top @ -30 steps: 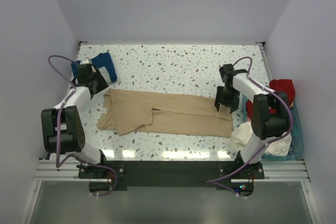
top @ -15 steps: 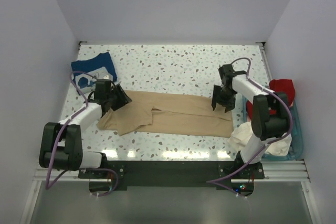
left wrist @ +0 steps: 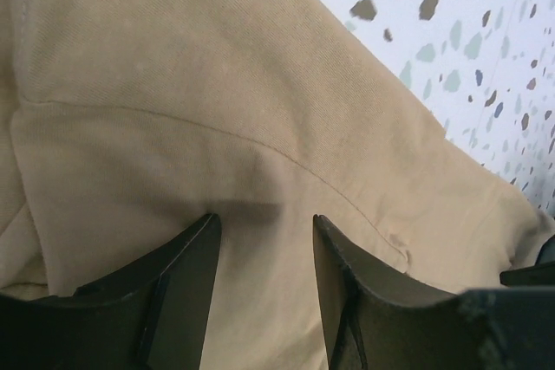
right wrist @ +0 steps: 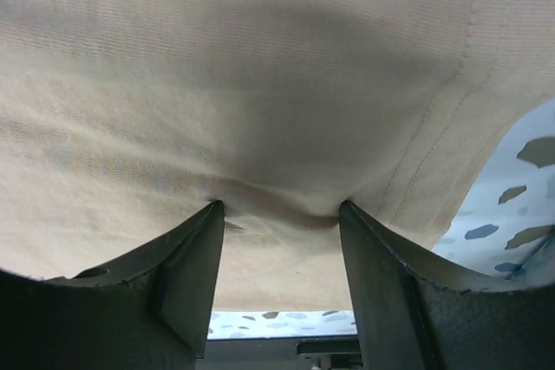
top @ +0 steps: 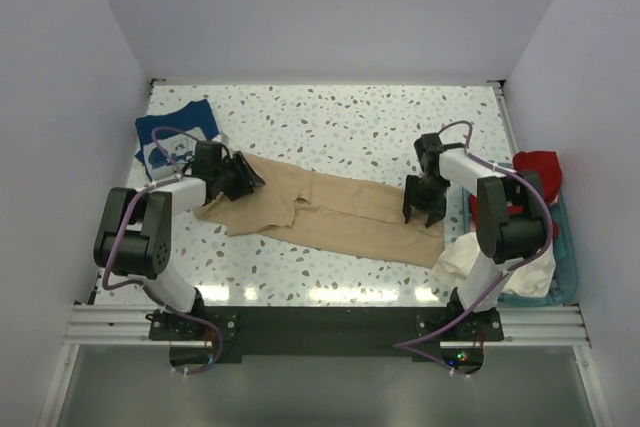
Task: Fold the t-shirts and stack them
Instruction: Fold the tshirt
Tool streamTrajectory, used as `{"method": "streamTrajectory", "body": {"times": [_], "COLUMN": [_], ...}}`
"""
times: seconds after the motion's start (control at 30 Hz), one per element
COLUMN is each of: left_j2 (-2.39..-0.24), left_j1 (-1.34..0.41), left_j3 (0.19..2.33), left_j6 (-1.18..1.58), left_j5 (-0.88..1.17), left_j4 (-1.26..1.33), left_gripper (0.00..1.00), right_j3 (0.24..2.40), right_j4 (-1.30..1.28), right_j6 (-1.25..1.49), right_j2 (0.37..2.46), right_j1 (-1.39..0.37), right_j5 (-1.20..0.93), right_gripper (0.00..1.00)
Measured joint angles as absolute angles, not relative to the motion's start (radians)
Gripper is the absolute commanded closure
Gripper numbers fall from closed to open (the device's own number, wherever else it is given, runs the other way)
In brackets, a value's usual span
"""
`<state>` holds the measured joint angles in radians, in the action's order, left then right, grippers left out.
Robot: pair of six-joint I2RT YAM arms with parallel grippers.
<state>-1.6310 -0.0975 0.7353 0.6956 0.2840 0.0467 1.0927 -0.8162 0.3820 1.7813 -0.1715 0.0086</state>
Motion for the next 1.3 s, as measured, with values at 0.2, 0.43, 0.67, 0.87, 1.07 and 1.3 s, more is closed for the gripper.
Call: {"method": "streamTrajectory", "body": {"times": [0.2, 0.43, 0.67, 0.87, 1.07, 1.3], "left_j2": [-1.794, -1.979, -2.209, -2.333, -2.374, -2.365], "left_j1": [-0.169, -0.233, -0.249, -0.256, -0.263, -0.277], "left_j3": [0.916, 1.174, 1.552, 1.762, 1.839, 1.843], "left_j6": [0.675, 0.647, 0.605, 0.582, 0.542, 0.47], "left_j5": [0.294, 0.315, 0.327, 0.331, 0.35, 0.356], "left_j4": [0.057, -0.004, -0.152, -0.227, -0.251, -0.261], "left_gripper": [0.48, 0.47, 0.47, 0.47, 0.47, 0.45], "right_j3": [1.03, 0.969, 0.93, 0.894, 0.909, 1.049], "right_j4": [-0.847, -0.882, -0.916, -0.919, -0.902, -0.986], "right_j6": [0.413, 0.458, 0.535, 0.627, 0.686, 0.653], "right_j2": [1.739, 1.704, 1.694, 1.679, 1.679, 1.668], "right_j1": [-0.171, -0.199, -0.297, -0.428, -0.576, -0.609], "right_j5": [0.003, -0.023, -0.068, -0.129, -0.165, -0.041], "right_gripper": [0.4, 0.4, 0.39, 0.39, 0.38, 0.37]}}
